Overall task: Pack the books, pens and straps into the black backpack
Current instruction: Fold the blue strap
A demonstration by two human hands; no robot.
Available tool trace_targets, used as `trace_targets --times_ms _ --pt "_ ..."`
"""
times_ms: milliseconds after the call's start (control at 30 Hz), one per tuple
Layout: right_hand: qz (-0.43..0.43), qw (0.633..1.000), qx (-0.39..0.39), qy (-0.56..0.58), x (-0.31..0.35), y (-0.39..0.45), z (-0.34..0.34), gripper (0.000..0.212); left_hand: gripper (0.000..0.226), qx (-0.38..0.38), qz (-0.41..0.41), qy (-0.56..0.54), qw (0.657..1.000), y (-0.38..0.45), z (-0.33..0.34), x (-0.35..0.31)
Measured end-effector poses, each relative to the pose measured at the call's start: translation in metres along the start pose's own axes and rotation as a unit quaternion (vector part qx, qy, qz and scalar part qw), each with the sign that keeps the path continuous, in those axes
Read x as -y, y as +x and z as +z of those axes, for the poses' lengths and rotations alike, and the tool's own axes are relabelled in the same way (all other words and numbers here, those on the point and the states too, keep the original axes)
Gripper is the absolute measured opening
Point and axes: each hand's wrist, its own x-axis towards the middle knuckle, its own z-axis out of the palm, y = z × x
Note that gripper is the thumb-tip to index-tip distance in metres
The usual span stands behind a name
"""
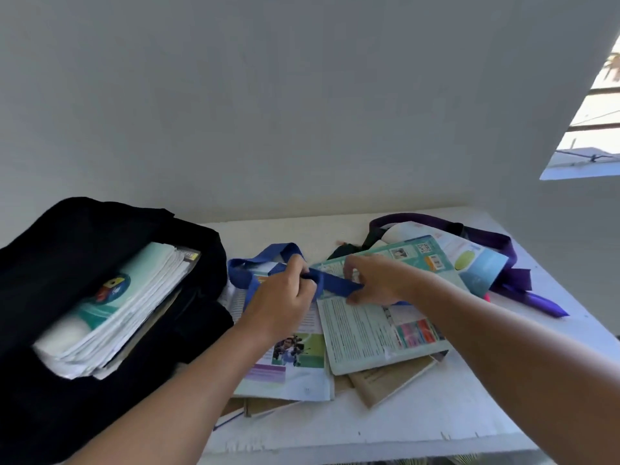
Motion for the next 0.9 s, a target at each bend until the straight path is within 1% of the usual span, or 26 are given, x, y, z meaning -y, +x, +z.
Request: trace_targets --times_ms 33,67,100,133,167,200,233,267,333,367,400,433,467,533,567,600,633,667,733,767,833,867,900 --pt "-0.017 1.000 -0.019 -0.018 0.002 0.001 0.002 0.025 0.014 0.022 -0.006 0.020 1.000 0.001 0.002 -0.002" --pt "-0.032 0.998 -0.045 -0.017 0.006 0.002 0.004 0.015 0.036 0.053 -0.020 0.051 0.997 0.003 0.003 -0.003" --pt "-0.045 0.996 -0.081 0.011 0.011 0.004 0.006 0.011 0.057 0.087 -0.036 0.087 0.992 0.005 0.004 -0.004" --pt "-0.060 0.988 -0.128 0.064 0.017 0.005 0.007 0.009 0.070 0.111 -0.046 0.119 0.986 0.007 0.006 -0.004" --pt "-0.075 0.975 -0.170 0.120 0.023 0.007 0.006 0.008 0.070 0.113 -0.037 0.129 0.984 0.010 0.008 -0.003" --pt "-0.088 0.963 -0.198 0.160 0.028 0.008 0.005 0.007 0.053 0.090 -0.023 0.124 0.988 0.013 0.009 -0.001" --pt "-0.093 0.959 -0.208 0.172 0.032 0.009 0.004 0.005 0.025 0.056 -0.017 0.107 0.993 0.017 0.008 0.002" --pt "-0.094 0.960 -0.208 0.163 0.034 0.009 0.002 0.002 0.014 0.019 -0.033 0.085 0.996 0.021 0.003 0.003" --pt "-0.084 0.972 -0.193 0.102 0.030 0.006 0.000 0.007 0.013 -0.067 -0.108 0.058 0.990 0.034 -0.018 0.011" --pt "-0.072 0.979 -0.181 0.066 0.024 0.004 -0.001 0.008 0.015 -0.117 -0.154 0.049 0.980 0.039 -0.033 0.019" --pt "-0.052 0.982 -0.174 0.045 0.017 0.002 -0.002 0.011 0.020 -0.151 -0.196 0.046 0.968 0.042 -0.050 0.028" --pt "-0.026 0.984 -0.169 0.048 0.008 0.000 -0.003 0.015 0.024 -0.162 -0.230 0.050 0.958 0.044 -0.066 0.040" --pt "0.002 0.984 -0.166 0.068 0.001 -0.002 -0.003 0.020 0.026 -0.150 -0.254 0.066 0.953 0.045 -0.079 0.051" --pt "0.035 0.981 -0.151 0.115 -0.009 -0.002 -0.004 0.026 0.036 -0.084 -0.284 0.099 0.950 0.043 -0.092 0.056" --pt "0.040 0.980 -0.144 0.134 -0.011 -0.001 -0.004 0.024 0.048 -0.050 -0.287 0.101 0.951 0.040 -0.091 0.049" --pt "0.042 0.976 -0.139 0.164 -0.011 0.000 -0.005 0.020 0.062 -0.030 -0.272 0.097 0.957 0.037 -0.088 0.039" --pt "0.044 0.964 -0.140 0.220 -0.009 0.001 -0.006 0.016 0.072 -0.021 -0.241 0.082 0.967 0.031 -0.084 0.024" --pt "0.048 0.939 -0.142 0.310 -0.006 0.002 -0.006 0.012 0.074 -0.019 -0.196 0.051 0.979 0.025 -0.080 0.008" --pt "0.048 0.854 -0.120 0.504 -0.001 0.002 -0.008 0.012 0.057 0.007 -0.110 -0.005 0.994 0.011 -0.071 -0.020" --pt "0.046 0.817 -0.101 0.566 0.002 0.000 -0.009 0.013 0.051 0.038 -0.083 -0.016 0.996 0.006 -0.067 -0.032" --pt "0.039 0.772 -0.066 0.632 0.007 0.000 -0.009 0.012 0.057 0.094 -0.061 -0.029 0.993 0.003 -0.056 -0.048" --pt "0.034 0.753 -0.053 0.655 0.010 -0.001 -0.009 0.012 0.060 0.097 -0.058 -0.033 0.993 0.004 -0.050 -0.052" --pt "0.033 0.739 -0.045 0.672 0.012 0.000 -0.008 0.014 0.059 0.082 -0.057 -0.023 0.995 0.009 -0.042 -0.054"
